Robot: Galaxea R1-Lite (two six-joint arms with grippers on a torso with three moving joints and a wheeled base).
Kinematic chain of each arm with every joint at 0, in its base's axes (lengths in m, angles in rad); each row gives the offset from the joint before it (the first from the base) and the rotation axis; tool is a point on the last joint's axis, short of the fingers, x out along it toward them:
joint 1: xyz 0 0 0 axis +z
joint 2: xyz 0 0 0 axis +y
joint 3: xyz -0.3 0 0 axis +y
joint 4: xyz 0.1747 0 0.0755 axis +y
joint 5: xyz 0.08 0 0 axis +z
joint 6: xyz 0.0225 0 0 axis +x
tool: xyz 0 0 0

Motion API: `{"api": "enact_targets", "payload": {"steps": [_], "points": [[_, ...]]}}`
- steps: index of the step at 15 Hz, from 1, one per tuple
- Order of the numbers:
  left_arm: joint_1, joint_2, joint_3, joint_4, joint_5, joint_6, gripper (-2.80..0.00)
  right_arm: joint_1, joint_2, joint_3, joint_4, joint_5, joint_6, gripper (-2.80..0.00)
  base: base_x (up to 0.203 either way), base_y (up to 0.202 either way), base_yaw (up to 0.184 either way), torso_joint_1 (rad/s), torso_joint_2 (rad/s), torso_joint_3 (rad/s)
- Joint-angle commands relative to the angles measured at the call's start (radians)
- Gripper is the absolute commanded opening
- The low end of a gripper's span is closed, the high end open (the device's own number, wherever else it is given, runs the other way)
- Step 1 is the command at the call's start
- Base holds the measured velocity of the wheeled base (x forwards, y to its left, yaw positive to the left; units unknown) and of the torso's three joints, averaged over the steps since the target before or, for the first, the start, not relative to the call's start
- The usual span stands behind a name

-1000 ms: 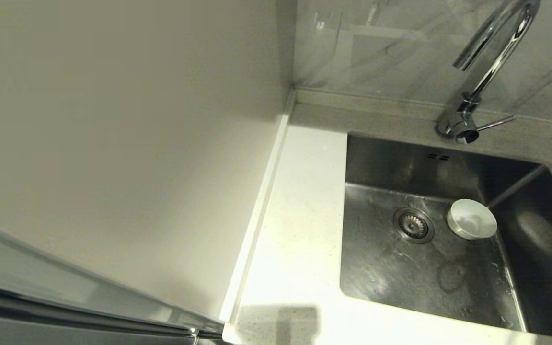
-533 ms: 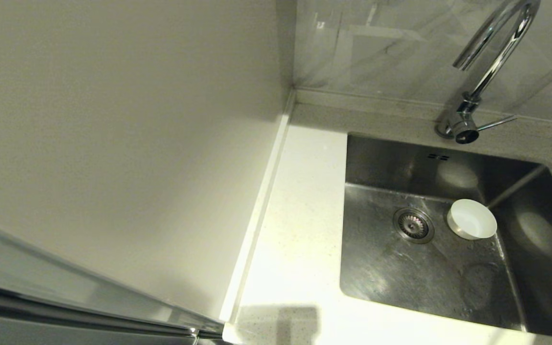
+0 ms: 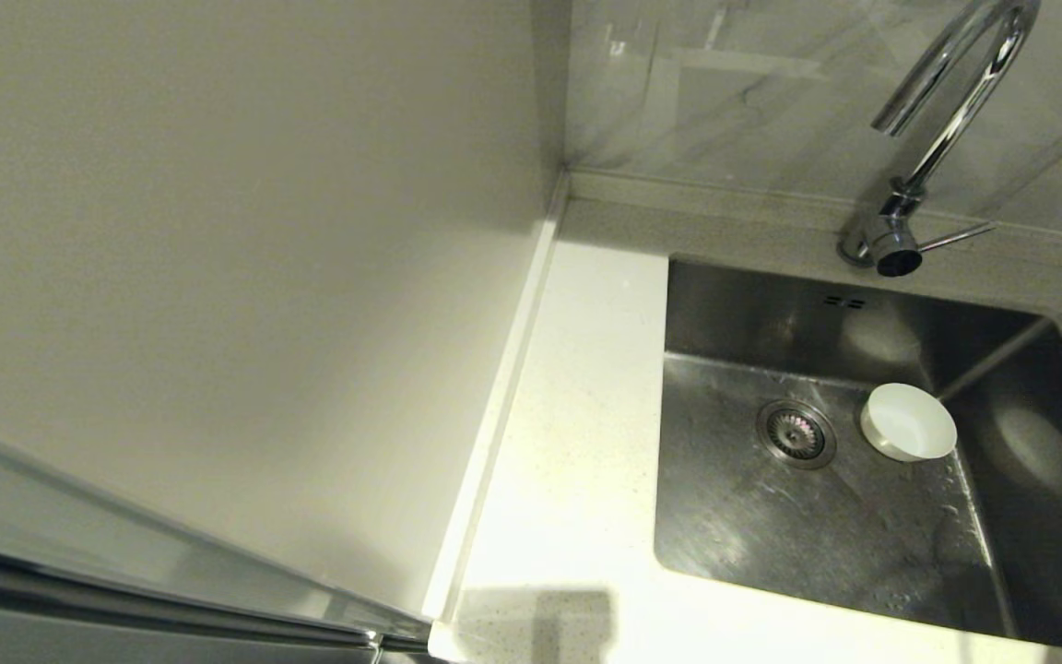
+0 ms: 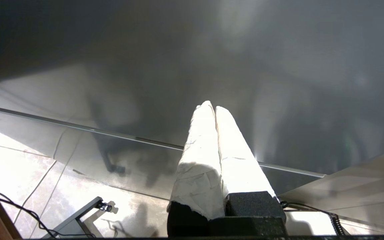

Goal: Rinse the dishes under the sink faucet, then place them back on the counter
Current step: Put a bowl into the sink

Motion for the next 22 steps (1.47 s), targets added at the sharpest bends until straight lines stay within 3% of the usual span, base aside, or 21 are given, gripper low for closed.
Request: {"api": "enact_targets", "payload": {"steps": [1,5,12,17,22], "points": [[-0.001,-0.003,0.0,-0.001,0.001,-0.001,-2.8,-0.048,0.052,0.017,0.006,0.003,-0.001,0.0,0.0,0.0,0.0,0.0,0.0,0.0],[0.0,-0.003,0.0,-0.001,0.001,-0.001,-2.8,-0.125,0.096,0.052,0.002,0.03,-0.001,0.0,0.0,0.0,0.0,0.0,0.0,0.0],[0.0,-0.003,0.0,-0.001,0.001,-0.001,-2.8,-0.141,0.189,0.042,-0.009,0.139,-0.021,0.0,0.0,0.0,0.0,0.0,0.0,0.0],[0.0,-0.003,0.0,-0.001,0.001,-0.001,-2.8,-0.164,0.277,0.026,-0.091,0.143,-0.027,0.0,0.0,0.0,0.0,0.0,0.0,0.0],[0.0,-0.003,0.0,-0.001,0.001,-0.001,-2.8,-0.174,0.322,0.011,-0.111,0.154,-0.091,0.0,0.0,0.0,0.0,0.0,0.0,0.0]]}}
